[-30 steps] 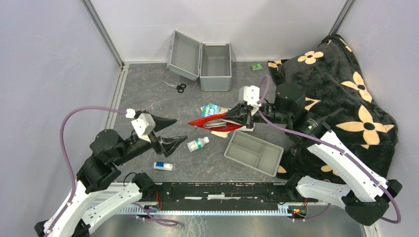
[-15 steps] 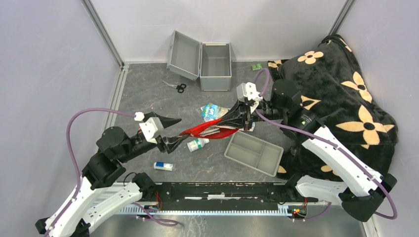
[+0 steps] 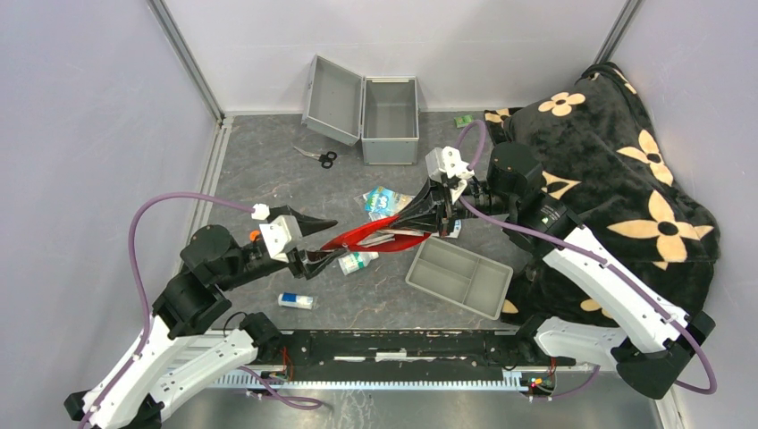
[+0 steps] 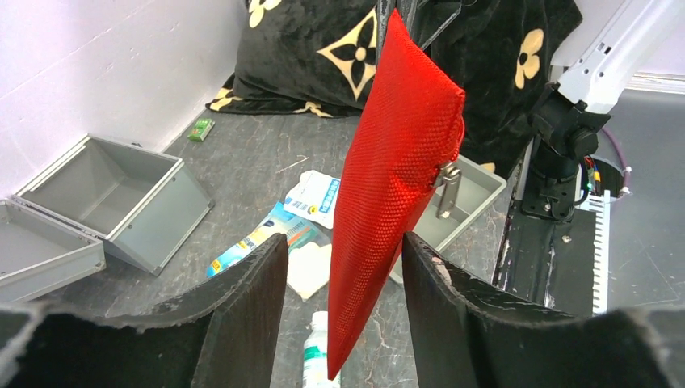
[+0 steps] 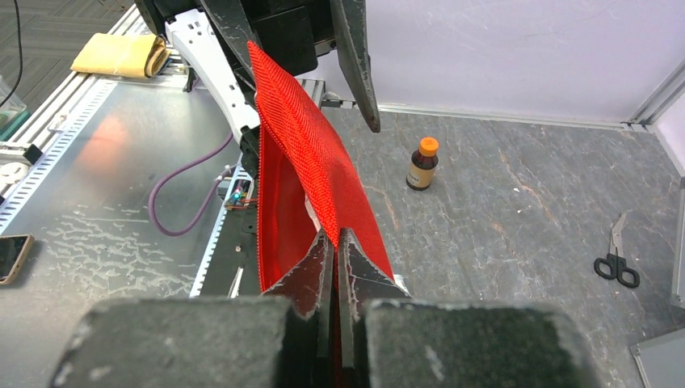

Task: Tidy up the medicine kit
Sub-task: Adjust the medicine pouch.

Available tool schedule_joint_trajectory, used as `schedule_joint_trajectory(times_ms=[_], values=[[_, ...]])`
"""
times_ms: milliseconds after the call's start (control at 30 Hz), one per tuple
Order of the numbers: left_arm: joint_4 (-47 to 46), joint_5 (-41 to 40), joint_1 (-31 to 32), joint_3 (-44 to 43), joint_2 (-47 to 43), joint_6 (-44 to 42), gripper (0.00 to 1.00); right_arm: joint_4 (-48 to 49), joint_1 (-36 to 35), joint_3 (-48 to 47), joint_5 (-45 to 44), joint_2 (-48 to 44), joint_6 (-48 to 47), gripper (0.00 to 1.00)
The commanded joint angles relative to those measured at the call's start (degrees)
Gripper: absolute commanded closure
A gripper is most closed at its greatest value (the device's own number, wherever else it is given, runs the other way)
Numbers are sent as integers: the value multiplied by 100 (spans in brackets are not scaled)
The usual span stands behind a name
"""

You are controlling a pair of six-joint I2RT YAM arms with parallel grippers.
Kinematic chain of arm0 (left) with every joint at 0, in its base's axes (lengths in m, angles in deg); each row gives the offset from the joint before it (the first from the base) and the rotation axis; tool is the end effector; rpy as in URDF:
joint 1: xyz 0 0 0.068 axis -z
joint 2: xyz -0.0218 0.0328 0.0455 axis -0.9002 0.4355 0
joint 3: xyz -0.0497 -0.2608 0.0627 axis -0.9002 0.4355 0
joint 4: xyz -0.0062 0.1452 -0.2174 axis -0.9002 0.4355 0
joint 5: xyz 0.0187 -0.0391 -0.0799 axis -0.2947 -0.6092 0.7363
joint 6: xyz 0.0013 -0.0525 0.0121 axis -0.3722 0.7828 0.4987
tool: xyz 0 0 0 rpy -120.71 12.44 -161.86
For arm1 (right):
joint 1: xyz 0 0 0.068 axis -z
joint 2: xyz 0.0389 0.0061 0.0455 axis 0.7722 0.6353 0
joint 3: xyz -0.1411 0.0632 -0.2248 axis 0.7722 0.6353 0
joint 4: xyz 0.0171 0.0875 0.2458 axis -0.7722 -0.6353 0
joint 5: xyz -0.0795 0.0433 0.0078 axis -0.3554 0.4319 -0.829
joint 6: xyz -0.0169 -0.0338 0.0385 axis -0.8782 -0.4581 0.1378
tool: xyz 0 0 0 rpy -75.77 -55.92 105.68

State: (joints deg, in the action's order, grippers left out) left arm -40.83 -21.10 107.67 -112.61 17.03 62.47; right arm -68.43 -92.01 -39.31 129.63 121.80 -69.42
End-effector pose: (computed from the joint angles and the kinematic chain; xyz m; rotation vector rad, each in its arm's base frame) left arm 0.0667 -0.0811 0.3952 0.9929 1.3029 -0.7469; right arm 0.1554 0.1757 0.4298 -1.3101 1.2121 1.2654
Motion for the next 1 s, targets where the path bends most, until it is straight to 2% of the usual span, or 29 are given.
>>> schedule_joint_trajectory(times_ms=[0,167,567,733,867,967], values=[[-318,226,11,-178,59,-189,42,243,0,-72,113,-14,98,100],[-318,341,12,-183,96,-175,49,179,3,-15,109,-7,110,100],[-311,484,10,-262,62,-149,47,60,3,39,26,28,52,100],[-318,514,15,-257,51,-127,49,20,5,43,32,59,49,100],[-276,537,11,-268,91,-127,58,32,5,52,34,37,51,100],[-218,578,15,-309,143,-133,68,19,7,59,-6,33,36,100]])
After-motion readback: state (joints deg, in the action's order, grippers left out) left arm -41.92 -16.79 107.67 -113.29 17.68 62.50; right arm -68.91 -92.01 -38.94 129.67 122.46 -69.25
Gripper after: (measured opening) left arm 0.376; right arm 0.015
